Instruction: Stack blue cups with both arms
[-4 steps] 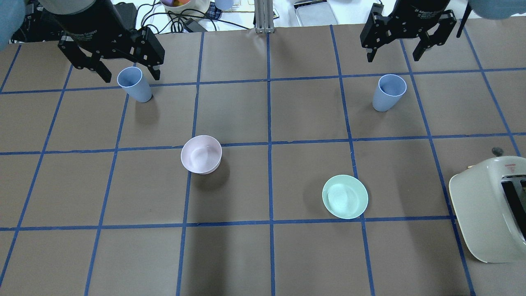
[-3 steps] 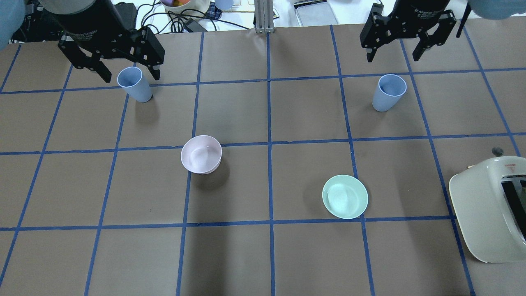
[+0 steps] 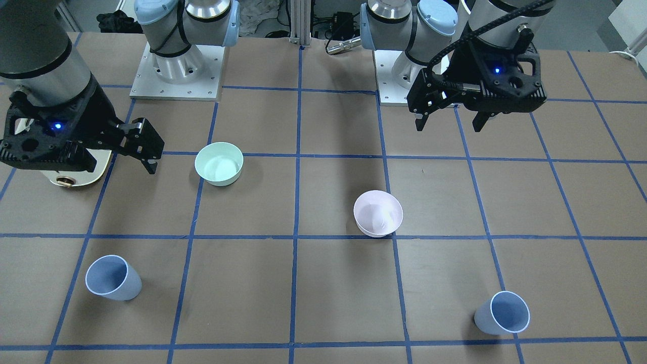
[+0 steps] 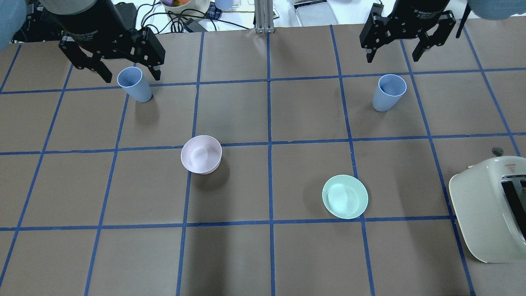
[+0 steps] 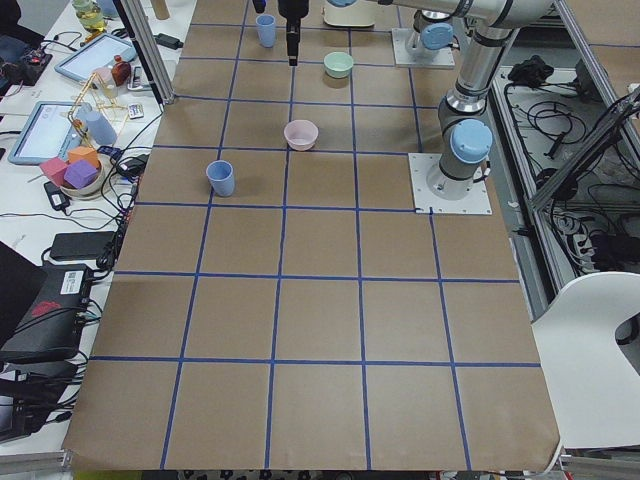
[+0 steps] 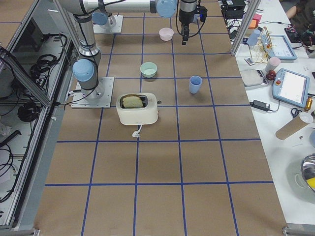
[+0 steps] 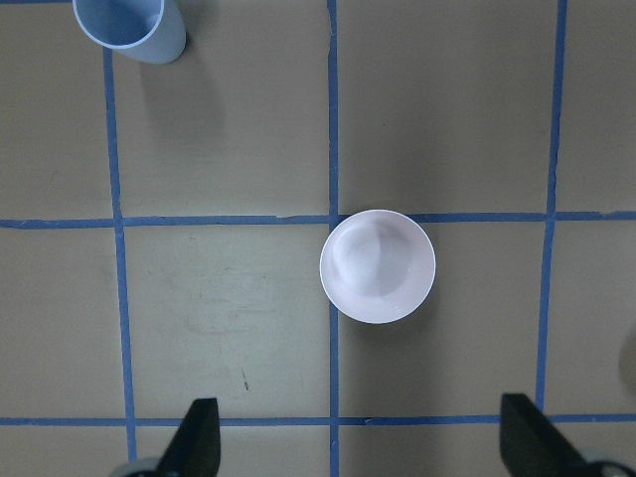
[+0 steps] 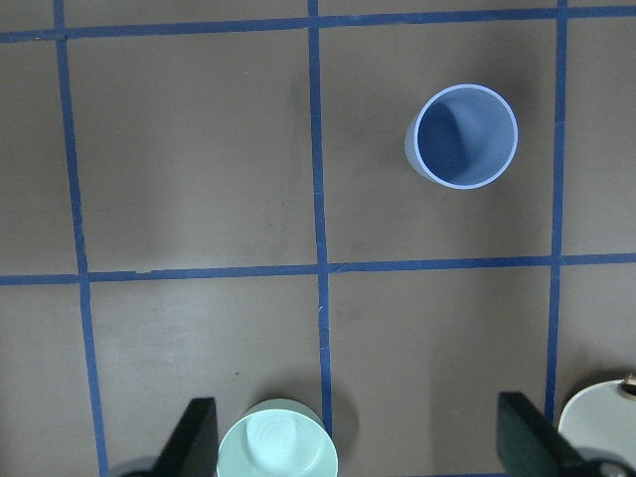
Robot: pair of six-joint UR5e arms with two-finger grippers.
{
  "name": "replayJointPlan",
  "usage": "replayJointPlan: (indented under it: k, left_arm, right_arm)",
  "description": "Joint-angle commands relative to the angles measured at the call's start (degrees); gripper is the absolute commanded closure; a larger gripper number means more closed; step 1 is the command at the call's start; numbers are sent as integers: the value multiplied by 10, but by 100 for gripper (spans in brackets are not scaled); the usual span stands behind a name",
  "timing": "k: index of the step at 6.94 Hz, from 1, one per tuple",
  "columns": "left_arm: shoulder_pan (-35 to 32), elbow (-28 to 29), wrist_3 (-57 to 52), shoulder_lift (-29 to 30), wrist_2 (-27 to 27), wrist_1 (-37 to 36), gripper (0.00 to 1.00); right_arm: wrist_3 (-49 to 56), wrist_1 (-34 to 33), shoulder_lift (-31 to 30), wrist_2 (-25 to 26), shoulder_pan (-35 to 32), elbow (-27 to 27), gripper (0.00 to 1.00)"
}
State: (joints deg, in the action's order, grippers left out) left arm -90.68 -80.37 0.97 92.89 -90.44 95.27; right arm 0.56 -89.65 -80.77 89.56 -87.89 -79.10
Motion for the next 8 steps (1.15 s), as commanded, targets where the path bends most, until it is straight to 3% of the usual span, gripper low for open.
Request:
replayJointPlan:
  k: [1,8]
  left_arm:
    - [0,1,0,1,0,0,0]
    - [1,4,-2,5,-1,-4,0]
  right_arm:
    - [0,0,0,0,0,0,0]
    - [1,0,3,-1,0,0,0]
